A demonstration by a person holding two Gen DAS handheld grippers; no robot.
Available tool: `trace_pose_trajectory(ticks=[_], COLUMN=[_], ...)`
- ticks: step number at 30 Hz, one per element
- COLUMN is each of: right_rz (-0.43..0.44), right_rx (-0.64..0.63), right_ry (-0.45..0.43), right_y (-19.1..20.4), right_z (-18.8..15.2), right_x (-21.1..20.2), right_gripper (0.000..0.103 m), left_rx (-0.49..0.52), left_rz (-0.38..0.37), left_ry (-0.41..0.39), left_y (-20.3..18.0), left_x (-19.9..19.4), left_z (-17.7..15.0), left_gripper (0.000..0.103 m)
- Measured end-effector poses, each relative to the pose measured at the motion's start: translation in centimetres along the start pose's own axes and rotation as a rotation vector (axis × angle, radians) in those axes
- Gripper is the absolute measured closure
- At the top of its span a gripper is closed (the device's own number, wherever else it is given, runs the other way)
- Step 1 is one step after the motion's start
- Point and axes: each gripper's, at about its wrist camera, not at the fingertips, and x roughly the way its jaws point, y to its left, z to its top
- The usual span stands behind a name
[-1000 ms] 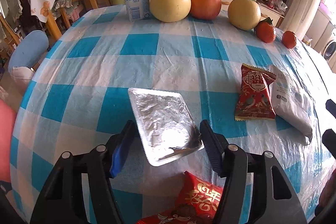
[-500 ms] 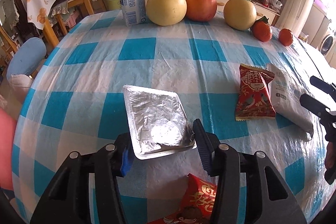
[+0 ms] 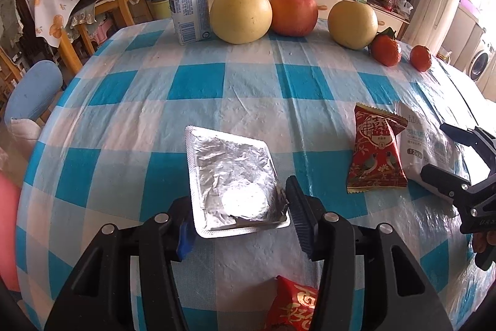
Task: Collect trash
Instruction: 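Grasp the foil tray with the left tool while the right tool grasps the white wipes pack, then carry the foil tray and wipes pack over the pink bucket with both tools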
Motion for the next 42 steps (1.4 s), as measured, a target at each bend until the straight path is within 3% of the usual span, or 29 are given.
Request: trace_pose_trajectory(ticks=[5,9,13,16,27,36,42], right_rz=[-0.032,-0.05,-0.045,-0.052,-0.101,-0.128,-0.14], right_rx=[-0.08,-0.091,-0.099,-0.102,0.011,0.156,0.172], right_ry=[0.04,0.034,0.023,0.016,-0.011,-0.108,-0.16], right_y=[1.4,2.2,2.7,3.0,3.3,4.2,6.3], right_z=[-1.1,-1.7,-2.0,-2.1,-3.2,-4.4,-4.9], right_x=[0.1,-0.1,-0.7,-1.0,-2.7,-7.0,-9.7], right_gripper=[0.004,0.006,0.02,0.023,0.027,0.027,0.027], left_rx=[-0.014,-0.022,-0.032,-0.039,-0.064,-0.041,-0.027], left_rz=[-0.005,-0.008,-0.022,-0.037,-0.078,-0.061,-0.053], left_ry=[-0.012,-0.027,-0.035,-0.038,-0.086,-0.164,-0.217], left_y=[0.3,0.5,0.9,1.3,2.3,4.5,6.7], left_x=[0.1,0.1,0.1,0.1,-2.3,-7.8,-12.0], left_z=[0.1,0.2,0.2,0.2,-0.4,-2.0,-3.4], left_gripper=[0.054,0.076,0.087,0.091,0.092,0.092,0.092])
